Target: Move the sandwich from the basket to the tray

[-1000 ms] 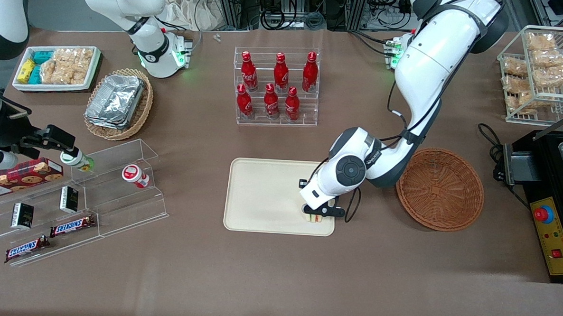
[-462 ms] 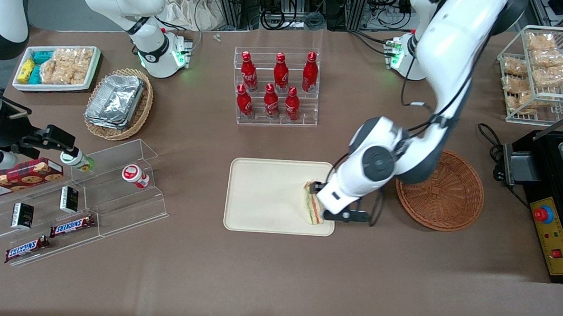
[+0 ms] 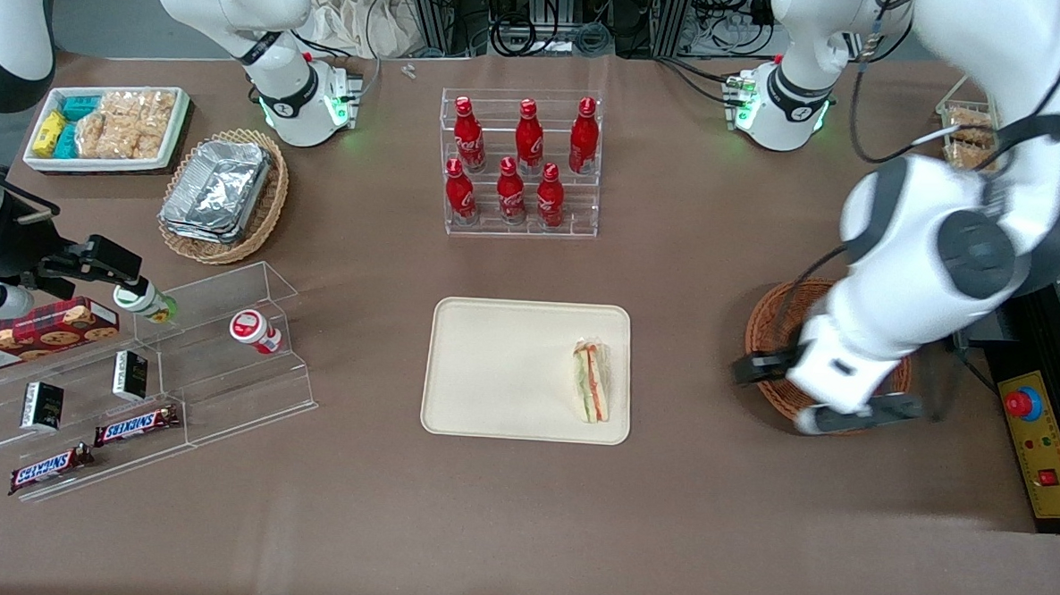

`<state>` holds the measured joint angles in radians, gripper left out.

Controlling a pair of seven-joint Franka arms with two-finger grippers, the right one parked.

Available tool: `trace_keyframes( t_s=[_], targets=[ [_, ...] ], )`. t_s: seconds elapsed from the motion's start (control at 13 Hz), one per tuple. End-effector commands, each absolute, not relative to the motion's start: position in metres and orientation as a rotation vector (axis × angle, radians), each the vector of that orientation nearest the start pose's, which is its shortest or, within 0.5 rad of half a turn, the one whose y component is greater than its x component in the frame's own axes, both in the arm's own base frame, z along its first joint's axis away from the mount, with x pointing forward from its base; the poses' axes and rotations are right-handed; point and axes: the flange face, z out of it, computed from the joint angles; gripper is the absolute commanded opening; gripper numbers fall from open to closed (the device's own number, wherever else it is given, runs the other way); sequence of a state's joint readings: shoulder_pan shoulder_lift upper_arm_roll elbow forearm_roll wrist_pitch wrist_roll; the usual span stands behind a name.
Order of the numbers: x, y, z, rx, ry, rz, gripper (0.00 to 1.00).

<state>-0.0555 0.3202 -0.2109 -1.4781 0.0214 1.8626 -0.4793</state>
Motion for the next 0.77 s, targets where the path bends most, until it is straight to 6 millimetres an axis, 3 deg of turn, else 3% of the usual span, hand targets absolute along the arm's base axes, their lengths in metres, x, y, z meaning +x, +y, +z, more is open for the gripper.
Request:
trace_keyframes(
  t_s=[0.0, 0.15, 0.38, 0.69],
  targets=[
    [0.609, -0.122, 0.531, -3.122, -0.39, -0.081, 1.0],
    [0.599, -0.097, 0.538, -3.116, -0.343, -0.103, 1.0],
    [0.611, -0.055, 0.547, -3.132, -0.382, -0.117, 1.0],
    [0.618, -0.016, 0.541, -3.124, -0.372, -0.047, 1.0]
  ],
)
